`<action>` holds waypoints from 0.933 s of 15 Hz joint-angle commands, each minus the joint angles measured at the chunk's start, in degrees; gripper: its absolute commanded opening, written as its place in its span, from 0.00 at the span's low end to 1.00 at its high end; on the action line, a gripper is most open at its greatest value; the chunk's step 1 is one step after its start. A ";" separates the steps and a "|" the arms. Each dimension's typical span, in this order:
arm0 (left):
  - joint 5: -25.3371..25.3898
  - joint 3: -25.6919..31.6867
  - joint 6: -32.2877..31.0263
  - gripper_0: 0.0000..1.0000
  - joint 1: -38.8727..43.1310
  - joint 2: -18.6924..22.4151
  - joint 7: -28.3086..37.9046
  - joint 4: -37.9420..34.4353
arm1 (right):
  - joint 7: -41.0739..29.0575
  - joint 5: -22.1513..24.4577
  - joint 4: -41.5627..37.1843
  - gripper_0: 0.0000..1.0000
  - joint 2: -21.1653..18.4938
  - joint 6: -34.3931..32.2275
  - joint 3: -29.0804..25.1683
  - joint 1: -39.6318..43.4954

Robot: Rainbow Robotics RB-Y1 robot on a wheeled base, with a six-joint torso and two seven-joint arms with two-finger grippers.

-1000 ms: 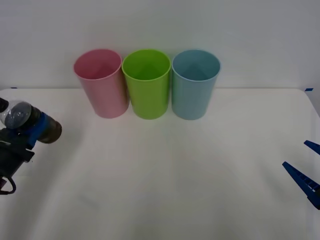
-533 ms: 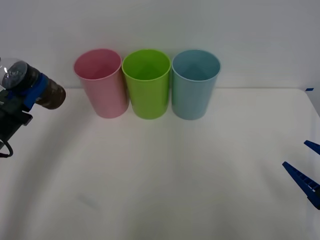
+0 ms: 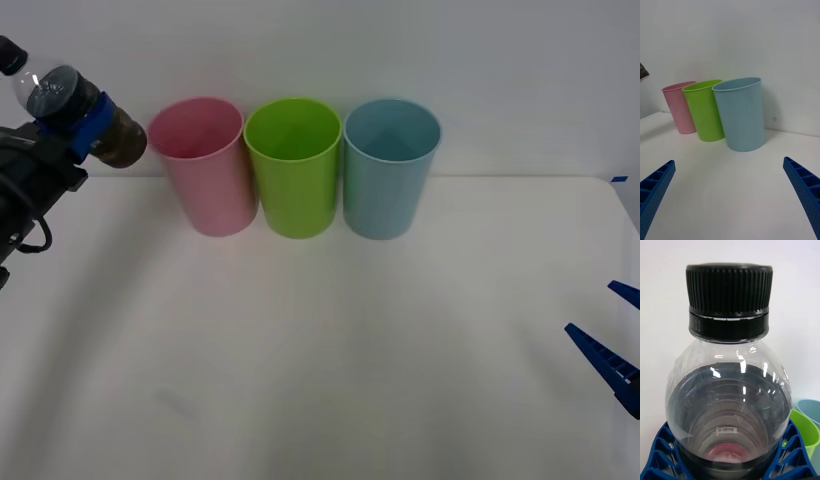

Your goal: Grasp the object on the table and drop it into the matching bin: aluminum can to the light blue bin, PET bottle to the pink bin.

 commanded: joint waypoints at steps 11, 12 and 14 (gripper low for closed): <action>-5.67 -12.84 1.32 0.00 -27.67 -0.36 0.25 27.41 | 0.00 0.00 0.00 1.00 0.00 0.00 0.00 0.00; -5.94 -13.72 1.59 0.00 -29.07 -0.62 0.25 28.90 | 0.00 0.00 0.00 1.00 0.00 0.00 0.00 0.00; -7.69 -13.81 1.85 0.00 -31.01 -2.29 0.25 30.93 | 0.00 0.00 0.00 1.00 0.00 0.00 0.00 0.00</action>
